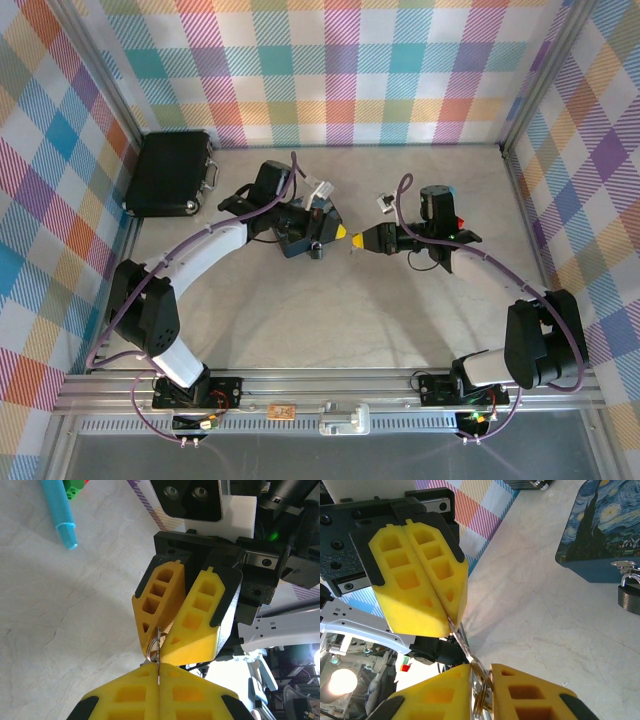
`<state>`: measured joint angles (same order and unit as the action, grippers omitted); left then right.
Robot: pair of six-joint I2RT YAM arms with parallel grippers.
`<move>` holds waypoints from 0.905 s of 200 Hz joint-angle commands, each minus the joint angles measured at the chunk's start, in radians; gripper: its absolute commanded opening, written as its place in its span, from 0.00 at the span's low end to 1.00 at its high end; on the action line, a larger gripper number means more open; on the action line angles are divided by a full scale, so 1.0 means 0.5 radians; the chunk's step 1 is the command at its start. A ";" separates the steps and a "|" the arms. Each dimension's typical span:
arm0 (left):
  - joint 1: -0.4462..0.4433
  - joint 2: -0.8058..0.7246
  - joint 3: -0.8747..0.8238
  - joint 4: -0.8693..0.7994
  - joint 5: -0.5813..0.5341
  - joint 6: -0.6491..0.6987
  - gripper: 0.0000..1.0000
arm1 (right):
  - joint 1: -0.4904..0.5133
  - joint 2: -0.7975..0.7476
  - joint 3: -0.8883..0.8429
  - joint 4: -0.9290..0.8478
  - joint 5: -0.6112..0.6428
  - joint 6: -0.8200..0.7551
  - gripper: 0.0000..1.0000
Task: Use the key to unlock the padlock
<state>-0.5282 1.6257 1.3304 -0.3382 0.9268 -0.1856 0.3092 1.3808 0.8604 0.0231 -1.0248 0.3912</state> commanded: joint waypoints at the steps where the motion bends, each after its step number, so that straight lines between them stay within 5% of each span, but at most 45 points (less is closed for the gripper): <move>1: 0.022 -0.081 -0.028 0.023 0.039 0.028 0.00 | 0.004 0.006 0.028 0.056 -0.075 0.010 0.12; 40: 0.025 -0.101 -0.056 0.097 -0.046 -0.072 0.00 | 0.004 0.000 0.025 0.128 -0.093 0.064 0.00; 53: 0.034 -0.117 -0.086 0.227 -0.158 -0.211 0.21 | 0.003 -0.009 0.022 0.141 -0.070 0.085 0.00; 68: 0.041 -0.142 -0.225 0.570 -0.230 -0.508 0.57 | 0.002 -0.016 -0.001 0.199 -0.001 0.157 0.00; 79: 0.038 -0.150 -0.365 0.922 -0.281 -0.788 0.67 | 0.004 -0.019 -0.042 0.310 0.061 0.256 0.00; 99: 0.010 -0.133 -0.618 1.633 -0.426 -1.270 0.70 | 0.013 -0.042 -0.130 0.533 0.186 0.456 0.00; 121: -0.080 -0.088 -0.785 2.046 -0.717 -1.542 0.70 | 0.052 -0.078 -0.218 0.725 0.366 0.616 0.00; 181: -0.241 -0.020 -0.781 2.232 -1.023 -1.625 0.59 | 0.139 -0.080 -0.346 0.984 0.618 0.846 0.00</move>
<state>-0.6323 1.6112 0.9272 0.6556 0.4904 -0.9504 0.3744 1.3628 0.7193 0.4019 -0.7750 0.7456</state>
